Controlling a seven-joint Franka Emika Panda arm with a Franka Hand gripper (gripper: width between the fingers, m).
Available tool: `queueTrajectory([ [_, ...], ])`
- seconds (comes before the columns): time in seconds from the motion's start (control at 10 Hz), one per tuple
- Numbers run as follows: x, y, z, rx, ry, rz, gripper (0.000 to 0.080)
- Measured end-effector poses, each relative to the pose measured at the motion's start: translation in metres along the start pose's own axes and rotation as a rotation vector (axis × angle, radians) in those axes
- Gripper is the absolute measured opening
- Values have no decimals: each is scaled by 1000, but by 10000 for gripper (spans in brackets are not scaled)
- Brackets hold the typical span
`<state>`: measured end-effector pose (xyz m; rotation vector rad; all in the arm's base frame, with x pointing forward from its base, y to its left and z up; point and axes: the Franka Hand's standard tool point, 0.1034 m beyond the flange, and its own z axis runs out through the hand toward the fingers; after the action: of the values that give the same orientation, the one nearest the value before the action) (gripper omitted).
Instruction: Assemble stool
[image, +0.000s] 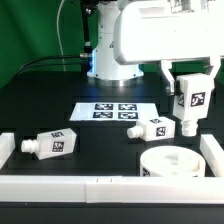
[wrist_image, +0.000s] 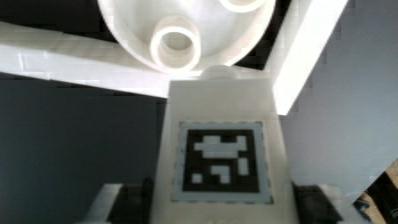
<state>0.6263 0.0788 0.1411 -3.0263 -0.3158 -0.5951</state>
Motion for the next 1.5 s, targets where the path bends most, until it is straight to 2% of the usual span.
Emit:
queueTrajectory([
  [0.2,4,5,10,-13,-39,-98,341],
  [0.3,14,8,18,-20,-78,-165,341],
  [0.4,16,7,29,-20,-74,-226,341],
  [0.5,10,6,33,-19,-64,-229,341],
  [0.9,4,8,39,-17,-90,-225,341],
  [1.1,13,14,41,-17,-108,-219,341],
  [1.5,5,18,52,-16,-120,-213,341],
])
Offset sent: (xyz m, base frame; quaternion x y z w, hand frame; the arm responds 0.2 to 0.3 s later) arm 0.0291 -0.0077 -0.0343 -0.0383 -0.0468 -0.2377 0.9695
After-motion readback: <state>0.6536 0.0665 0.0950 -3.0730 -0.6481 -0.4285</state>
